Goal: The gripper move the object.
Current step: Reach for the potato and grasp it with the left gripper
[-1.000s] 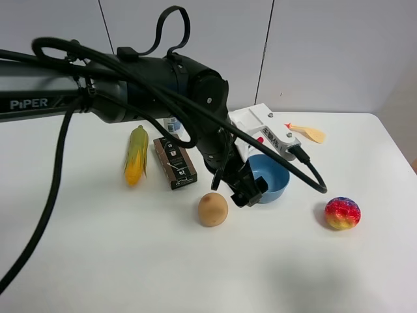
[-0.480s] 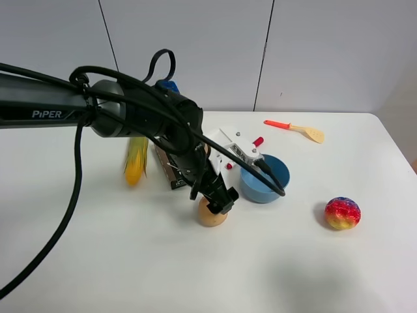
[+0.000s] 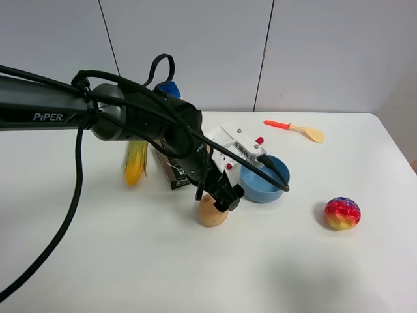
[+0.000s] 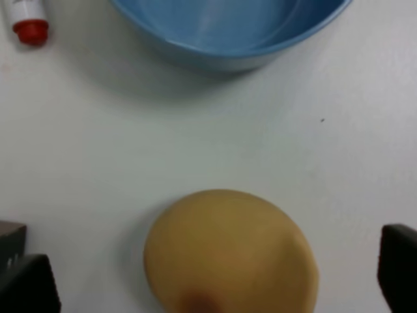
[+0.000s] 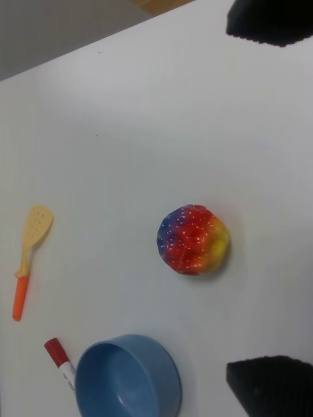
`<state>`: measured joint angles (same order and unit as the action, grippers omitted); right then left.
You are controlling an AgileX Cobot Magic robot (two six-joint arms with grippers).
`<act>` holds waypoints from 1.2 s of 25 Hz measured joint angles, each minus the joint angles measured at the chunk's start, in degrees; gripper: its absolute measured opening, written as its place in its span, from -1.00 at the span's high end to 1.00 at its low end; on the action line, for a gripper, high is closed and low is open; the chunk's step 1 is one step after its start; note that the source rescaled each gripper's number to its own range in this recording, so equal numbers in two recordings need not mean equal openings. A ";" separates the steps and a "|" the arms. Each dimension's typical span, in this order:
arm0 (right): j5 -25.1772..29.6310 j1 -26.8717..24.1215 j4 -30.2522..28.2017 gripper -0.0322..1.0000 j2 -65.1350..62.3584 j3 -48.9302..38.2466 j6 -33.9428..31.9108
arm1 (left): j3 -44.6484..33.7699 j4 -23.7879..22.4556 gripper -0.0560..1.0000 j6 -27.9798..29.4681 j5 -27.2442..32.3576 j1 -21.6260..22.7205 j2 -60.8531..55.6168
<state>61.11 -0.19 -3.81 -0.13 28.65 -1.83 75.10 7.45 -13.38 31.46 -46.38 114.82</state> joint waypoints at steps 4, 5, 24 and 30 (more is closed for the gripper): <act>0.00 0.00 0.00 -1.00 0.00 0.00 0.00 | 0.00 1.72 -1.00 0.11 -0.19 0.00 2.13; 0.00 0.00 0.00 -1.00 0.00 0.00 0.00 | 0.00 1.77 -1.00 0.16 -0.19 0.00 2.66; 0.00 0.00 0.00 -1.00 0.00 0.00 0.00 | -0.06 6.68 -1.00 0.16 0.34 1.36 7.23; 0.00 0.00 0.00 -1.00 0.00 0.00 0.00 | -0.06 8.36 -1.00 0.16 0.39 1.36 7.34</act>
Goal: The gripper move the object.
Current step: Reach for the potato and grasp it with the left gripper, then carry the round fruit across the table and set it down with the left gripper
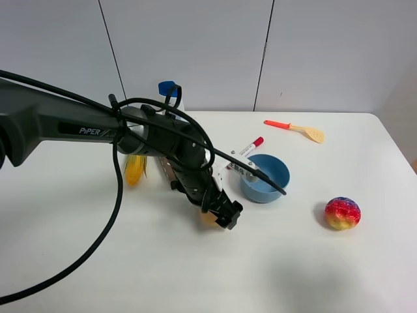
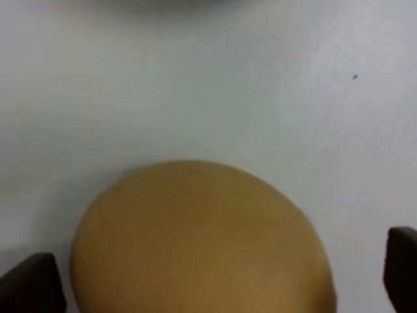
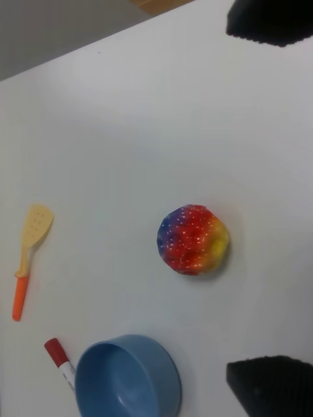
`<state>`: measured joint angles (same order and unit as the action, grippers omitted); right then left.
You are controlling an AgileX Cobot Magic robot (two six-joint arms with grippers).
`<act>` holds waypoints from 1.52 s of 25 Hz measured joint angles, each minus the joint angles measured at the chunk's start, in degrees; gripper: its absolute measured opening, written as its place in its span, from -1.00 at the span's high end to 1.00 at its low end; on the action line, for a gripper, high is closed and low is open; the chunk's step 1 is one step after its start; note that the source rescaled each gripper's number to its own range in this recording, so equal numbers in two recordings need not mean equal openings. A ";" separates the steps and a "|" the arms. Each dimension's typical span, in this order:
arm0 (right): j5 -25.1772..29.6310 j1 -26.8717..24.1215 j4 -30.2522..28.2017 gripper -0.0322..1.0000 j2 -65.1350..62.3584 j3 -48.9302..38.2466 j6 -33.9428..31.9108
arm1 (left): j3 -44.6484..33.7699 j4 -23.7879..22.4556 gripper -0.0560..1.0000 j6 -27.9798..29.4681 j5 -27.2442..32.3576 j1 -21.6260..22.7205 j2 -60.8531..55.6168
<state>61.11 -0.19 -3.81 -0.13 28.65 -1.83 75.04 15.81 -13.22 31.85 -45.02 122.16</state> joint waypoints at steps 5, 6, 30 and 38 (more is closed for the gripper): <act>0.00 0.00 0.00 -1.00 0.00 0.00 0.00 | 0.00 0.63 -1.00 0.00 0.24 0.00 0.26; 0.00 0.00 0.00 -1.00 0.00 0.00 0.00 | 0.00 0.63 -1.00 0.00 0.31 0.00 0.31; 0.00 0.00 0.00 -1.00 0.00 0.00 0.00 | 0.00 -3.60 0.86 1.65 3.51 0.06 -18.70; 0.00 0.00 0.00 -1.00 0.00 0.00 0.00 | 0.00 -19.99 0.87 12.77 8.90 8.79 -32.39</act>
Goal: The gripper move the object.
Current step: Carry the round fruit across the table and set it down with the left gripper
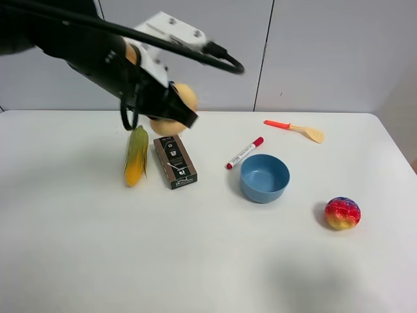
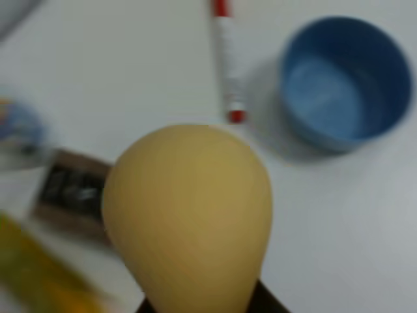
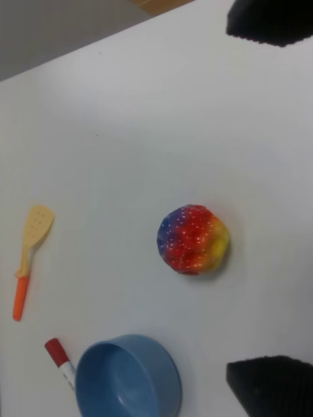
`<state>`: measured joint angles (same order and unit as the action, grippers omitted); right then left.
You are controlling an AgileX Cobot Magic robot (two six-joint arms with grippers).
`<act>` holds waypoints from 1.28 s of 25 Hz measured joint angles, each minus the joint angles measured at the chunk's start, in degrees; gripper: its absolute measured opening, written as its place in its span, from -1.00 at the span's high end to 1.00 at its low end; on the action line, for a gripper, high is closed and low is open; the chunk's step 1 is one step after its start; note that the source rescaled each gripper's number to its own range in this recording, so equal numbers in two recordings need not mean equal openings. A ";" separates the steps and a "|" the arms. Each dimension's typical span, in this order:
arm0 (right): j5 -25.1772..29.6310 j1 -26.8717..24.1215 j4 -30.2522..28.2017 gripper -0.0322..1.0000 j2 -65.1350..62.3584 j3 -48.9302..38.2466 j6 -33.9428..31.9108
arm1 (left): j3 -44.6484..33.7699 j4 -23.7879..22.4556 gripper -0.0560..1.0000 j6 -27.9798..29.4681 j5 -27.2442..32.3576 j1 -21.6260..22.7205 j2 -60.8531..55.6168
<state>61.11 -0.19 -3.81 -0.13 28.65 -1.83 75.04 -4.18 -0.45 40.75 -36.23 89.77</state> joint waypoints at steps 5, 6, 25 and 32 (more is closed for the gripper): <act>0.00 0.00 0.00 -1.00 0.00 0.00 0.00 | -0.05 -2.54 0.88 3.88 0.19 13.06 -0.83; 0.00 0.00 0.00 -1.00 0.00 0.00 0.00 | -0.05 -2.73 0.89 4.01 0.19 15.72 -0.83; 0.00 0.00 0.00 -1.00 0.00 0.00 0.00 | -0.05 -1.79 0.89 4.31 -7.25 30.70 15.17; 0.00 0.00 0.00 -1.00 0.00 0.00 0.00 | -0.05 1.04 0.89 4.94 -10.36 32.38 22.80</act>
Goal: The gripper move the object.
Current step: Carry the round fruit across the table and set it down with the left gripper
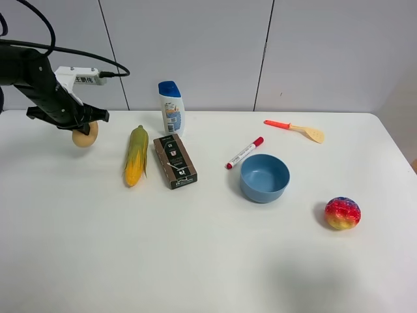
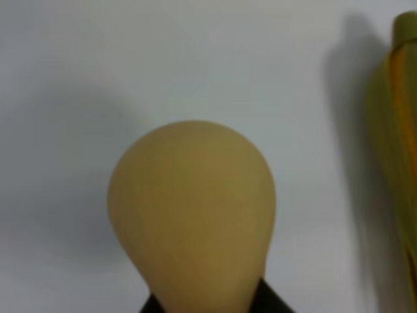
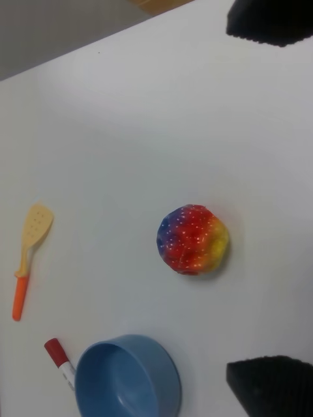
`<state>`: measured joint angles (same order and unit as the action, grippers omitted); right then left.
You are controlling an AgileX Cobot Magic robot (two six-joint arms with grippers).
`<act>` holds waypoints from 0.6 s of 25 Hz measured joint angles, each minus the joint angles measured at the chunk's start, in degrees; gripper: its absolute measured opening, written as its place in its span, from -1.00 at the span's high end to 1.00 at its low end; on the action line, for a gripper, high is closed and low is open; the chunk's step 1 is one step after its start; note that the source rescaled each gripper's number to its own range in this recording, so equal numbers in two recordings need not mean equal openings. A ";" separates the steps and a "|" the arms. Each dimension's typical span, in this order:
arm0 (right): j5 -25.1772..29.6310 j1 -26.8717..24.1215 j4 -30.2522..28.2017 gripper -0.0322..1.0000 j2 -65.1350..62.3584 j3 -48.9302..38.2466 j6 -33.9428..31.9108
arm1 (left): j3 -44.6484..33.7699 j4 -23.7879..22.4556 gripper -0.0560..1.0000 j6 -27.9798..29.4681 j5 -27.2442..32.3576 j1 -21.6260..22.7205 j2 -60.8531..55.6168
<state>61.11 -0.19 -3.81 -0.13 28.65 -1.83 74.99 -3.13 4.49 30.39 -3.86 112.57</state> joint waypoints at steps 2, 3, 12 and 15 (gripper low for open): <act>0.00 0.00 0.00 -1.00 0.00 0.00 0.00 | 0.00 1.08 0.89 0.20 -0.35 0.04 1.32; 0.00 0.00 0.00 -1.00 0.00 0.00 0.00 | 0.00 1.57 0.89 0.51 -0.42 0.04 1.94; 0.00 0.00 0.00 -1.00 0.00 0.00 0.00 | -3.49 3.74 0.89 2.11 -5.56 0.04 6.61; 0.00 0.00 0.00 -1.00 0.00 0.00 0.00 | -5.32 3.74 0.83 1.90 -9.06 0.04 6.61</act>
<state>61.11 -0.19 -3.81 -0.13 28.65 -1.83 69.68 0.61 6.39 21.33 -3.82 119.18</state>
